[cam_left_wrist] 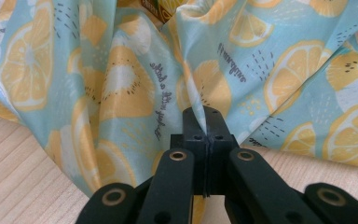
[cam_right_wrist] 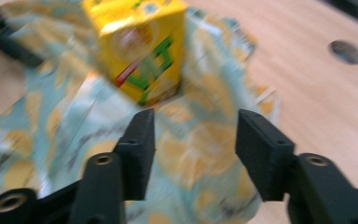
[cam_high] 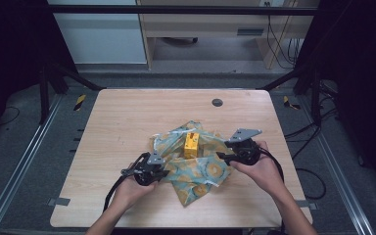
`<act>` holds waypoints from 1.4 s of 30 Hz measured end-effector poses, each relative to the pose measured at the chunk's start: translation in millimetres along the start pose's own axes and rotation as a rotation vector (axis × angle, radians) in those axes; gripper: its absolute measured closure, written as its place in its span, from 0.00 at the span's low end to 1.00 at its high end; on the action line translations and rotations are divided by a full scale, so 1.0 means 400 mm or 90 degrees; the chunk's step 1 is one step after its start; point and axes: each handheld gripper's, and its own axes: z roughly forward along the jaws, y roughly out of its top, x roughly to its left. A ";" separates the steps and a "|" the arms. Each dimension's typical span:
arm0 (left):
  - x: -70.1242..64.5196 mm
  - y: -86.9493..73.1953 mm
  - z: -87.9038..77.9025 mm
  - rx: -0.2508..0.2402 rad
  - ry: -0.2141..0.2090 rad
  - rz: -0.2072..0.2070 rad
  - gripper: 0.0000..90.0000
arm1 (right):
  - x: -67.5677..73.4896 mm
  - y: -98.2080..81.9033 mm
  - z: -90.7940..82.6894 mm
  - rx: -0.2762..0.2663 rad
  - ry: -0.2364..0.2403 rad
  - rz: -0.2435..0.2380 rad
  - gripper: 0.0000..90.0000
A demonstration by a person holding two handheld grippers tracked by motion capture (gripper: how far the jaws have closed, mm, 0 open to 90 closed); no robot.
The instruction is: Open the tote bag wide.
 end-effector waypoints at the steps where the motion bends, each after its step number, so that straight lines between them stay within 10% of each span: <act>1: 0.000 0.000 0.000 0.000 0.000 0.000 1.00 | -0.006 0.009 0.004 0.000 -0.008 0.006 0.48; 11: -0.003 0.001 0.001 -0.002 0.004 0.007 1.00 | -0.038 0.052 0.123 0.022 -0.054 0.004 0.42; 18: -0.006 -0.005 -0.001 0.006 0.016 0.023 1.00 | -0.041 0.037 0.169 0.036 -0.012 0.032 1.00; 42: 0.026 -0.051 -0.017 0.026 0.027 -0.012 1.00 | -0.133 -0.026 0.245 0.112 -0.041 0.127 1.00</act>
